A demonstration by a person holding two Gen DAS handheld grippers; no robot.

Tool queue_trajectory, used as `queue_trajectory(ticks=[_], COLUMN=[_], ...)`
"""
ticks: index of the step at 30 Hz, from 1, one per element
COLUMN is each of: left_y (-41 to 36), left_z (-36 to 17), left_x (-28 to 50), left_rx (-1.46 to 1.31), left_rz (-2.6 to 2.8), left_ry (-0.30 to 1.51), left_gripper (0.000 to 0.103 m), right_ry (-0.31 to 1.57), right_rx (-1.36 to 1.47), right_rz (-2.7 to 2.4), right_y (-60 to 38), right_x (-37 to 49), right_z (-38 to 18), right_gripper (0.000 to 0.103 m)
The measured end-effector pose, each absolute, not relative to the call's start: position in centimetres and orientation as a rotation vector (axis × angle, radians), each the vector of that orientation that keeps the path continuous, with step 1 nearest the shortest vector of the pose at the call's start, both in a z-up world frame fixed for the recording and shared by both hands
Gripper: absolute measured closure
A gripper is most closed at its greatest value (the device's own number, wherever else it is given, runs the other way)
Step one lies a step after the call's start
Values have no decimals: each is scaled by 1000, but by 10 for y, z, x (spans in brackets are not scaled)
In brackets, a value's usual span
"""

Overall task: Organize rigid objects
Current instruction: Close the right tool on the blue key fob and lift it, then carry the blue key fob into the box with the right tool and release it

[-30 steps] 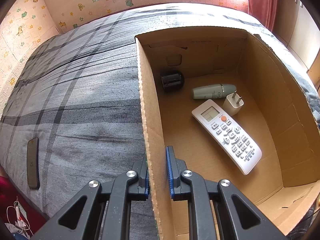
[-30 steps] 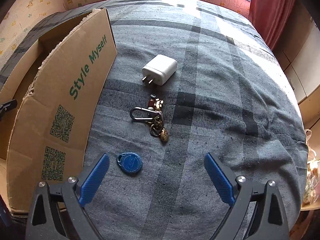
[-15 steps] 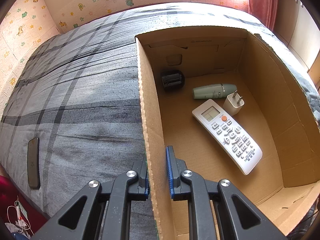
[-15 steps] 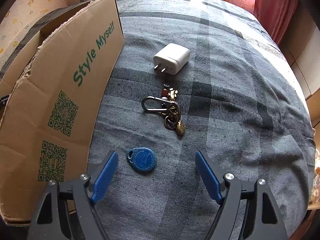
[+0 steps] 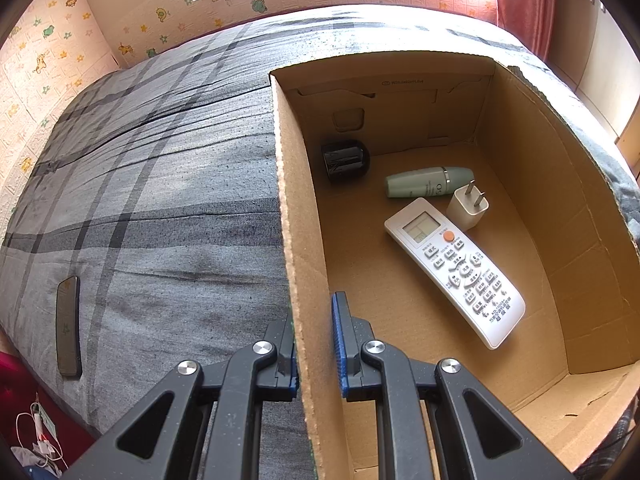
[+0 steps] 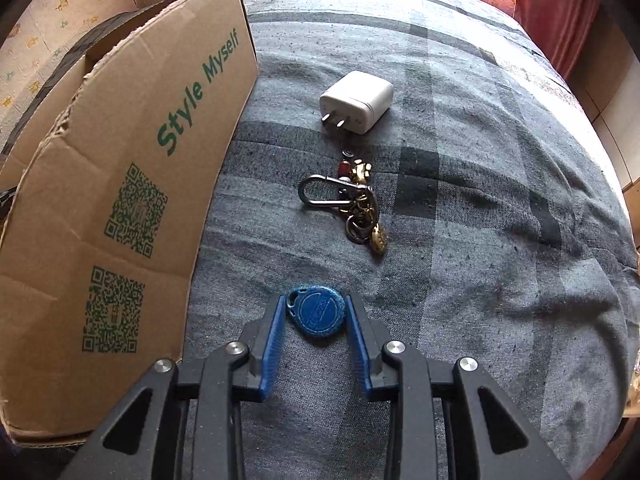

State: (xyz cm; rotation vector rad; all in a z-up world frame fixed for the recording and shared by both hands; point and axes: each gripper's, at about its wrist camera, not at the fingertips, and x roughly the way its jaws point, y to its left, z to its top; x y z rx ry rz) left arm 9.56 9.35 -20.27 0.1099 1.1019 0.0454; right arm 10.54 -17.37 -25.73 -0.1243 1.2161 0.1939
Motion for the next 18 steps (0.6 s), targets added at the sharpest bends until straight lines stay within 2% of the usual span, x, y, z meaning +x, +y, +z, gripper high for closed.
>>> queue_trajectory(ticks=[18], left_y=[93], left_z=[-203], left_x=[96], left_rx=[109], left_rz=[48], left_ry=[1099], left_gripper=[89], right_ry=[1218], right_rx=[-101], right_rz=[162], right_y=[-171], right_x=[101], right_z=[-202], right_gripper=[70])
